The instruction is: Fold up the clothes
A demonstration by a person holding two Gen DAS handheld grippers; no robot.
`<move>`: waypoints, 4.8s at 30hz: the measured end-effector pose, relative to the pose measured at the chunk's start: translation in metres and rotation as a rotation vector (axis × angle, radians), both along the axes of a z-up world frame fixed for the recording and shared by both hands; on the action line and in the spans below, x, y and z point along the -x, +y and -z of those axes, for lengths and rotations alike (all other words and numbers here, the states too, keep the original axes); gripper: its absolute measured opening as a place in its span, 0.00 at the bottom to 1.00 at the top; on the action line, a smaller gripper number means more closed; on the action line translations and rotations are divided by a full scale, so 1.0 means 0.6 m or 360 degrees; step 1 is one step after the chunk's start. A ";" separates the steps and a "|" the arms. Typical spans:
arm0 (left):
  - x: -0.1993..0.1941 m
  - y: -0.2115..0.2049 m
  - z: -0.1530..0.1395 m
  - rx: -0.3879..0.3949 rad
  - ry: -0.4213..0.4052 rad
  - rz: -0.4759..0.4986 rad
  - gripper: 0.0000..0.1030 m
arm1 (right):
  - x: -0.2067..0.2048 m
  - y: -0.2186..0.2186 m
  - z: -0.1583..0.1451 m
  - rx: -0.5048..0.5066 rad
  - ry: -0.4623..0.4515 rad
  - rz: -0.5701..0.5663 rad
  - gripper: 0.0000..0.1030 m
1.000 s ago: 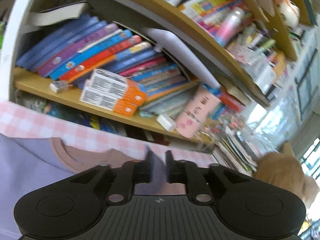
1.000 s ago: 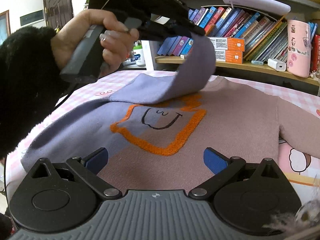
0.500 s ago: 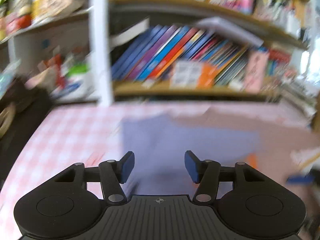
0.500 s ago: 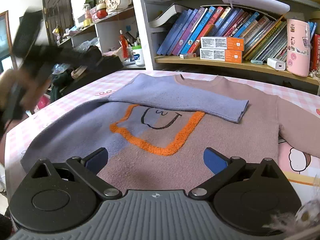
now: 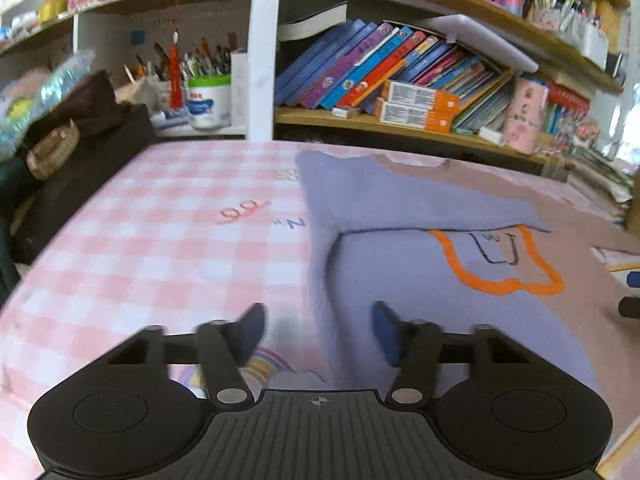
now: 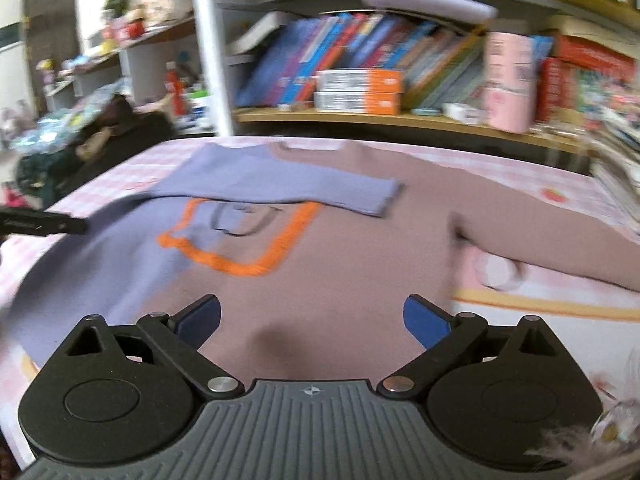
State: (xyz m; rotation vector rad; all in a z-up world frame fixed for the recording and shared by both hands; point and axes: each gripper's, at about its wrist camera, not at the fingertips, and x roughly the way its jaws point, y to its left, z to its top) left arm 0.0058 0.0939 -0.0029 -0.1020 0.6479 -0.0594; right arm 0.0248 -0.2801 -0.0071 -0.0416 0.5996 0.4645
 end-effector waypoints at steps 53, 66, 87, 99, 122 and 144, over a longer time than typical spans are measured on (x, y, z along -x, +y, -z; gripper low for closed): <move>0.049 0.011 0.010 -0.0088 -0.0256 0.0289 0.72 | -0.270 -0.257 -0.010 0.0066 0.0280 0.1087 0.63; 0.057 -0.026 0.011 -0.0286 -0.0267 0.0349 0.91 | -0.313 -0.266 0.011 -0.0015 0.0378 0.1096 0.10; 0.063 -0.036 0.010 -0.0343 -0.0305 0.0364 0.95 | -0.282 0.222 -0.281 -0.0152 -0.0310 -0.0096 0.10; 0.061 -0.028 0.008 -0.0313 -0.0302 0.0342 0.95 | -0.303 0.397 -0.202 -0.0092 -0.0163 -0.0371 0.10; 0.059 -0.029 0.007 -0.0298 -0.0297 0.0341 0.95 | -0.127 0.138 -0.071 0.0120 0.0189 -0.0090 0.61; 0.085 0.073 0.002 0.0060 -0.0078 -0.0065 0.45 | 0.007 0.004 0.011 -0.0144 0.0377 0.0019 0.33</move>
